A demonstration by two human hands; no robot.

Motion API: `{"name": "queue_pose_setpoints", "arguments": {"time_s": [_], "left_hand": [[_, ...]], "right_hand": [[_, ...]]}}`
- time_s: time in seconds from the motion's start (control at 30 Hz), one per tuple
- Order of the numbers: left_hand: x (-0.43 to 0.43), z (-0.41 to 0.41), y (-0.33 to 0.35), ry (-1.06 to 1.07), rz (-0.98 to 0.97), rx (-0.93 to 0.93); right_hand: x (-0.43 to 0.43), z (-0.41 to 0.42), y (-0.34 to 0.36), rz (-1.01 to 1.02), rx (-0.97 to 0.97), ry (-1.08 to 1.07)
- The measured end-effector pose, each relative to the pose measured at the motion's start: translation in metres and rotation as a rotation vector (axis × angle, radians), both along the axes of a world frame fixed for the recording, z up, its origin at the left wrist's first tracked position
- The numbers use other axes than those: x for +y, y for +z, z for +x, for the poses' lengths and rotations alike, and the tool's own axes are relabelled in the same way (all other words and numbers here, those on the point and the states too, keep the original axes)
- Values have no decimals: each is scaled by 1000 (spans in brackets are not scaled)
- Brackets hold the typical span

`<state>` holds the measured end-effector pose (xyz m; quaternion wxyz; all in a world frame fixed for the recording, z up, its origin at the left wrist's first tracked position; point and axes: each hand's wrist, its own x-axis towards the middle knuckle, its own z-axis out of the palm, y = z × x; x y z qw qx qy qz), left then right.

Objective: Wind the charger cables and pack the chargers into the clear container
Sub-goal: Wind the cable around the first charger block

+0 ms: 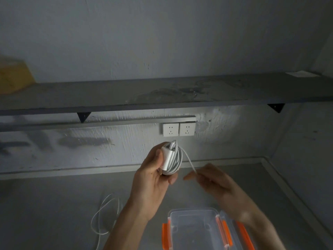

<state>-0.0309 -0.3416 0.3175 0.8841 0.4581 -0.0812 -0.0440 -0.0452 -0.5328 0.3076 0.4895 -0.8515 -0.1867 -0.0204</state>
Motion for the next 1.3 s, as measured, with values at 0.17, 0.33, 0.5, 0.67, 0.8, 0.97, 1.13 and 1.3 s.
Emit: {"name": "queue_pose_setpoints", "arguments": {"time_s": [0.17, 0.33, 0.5, 0.67, 0.8, 0.97, 1.13, 1.3], "left_hand": [[-9, 1, -10, 38, 73, -23], [-16, 4, -15, 117, 57, 77], [-15, 6, -8, 179, 94, 76], [-17, 6, -9, 209, 144, 121], [-18, 7, -9, 277, 235, 58], [-21, 14, -19, 370, 351, -9], [-21, 16, -26, 415, 488, -37], [-25, 10, -23, 472, 600, -169]], "right_hand": [[16, 2, -16, 198, 126, 19], [23, 17, -25, 877, 400, 18], [37, 29, -37, 1153, 557, 31], [48, 34, -47, 1325, 560, 54], [54, 36, -53, 1309, 552, 74], [60, 36, -58, 1199, 522, 30], [59, 37, -62, 1255, 648, 41], [64, 35, -63, 1325, 864, 106]]}}
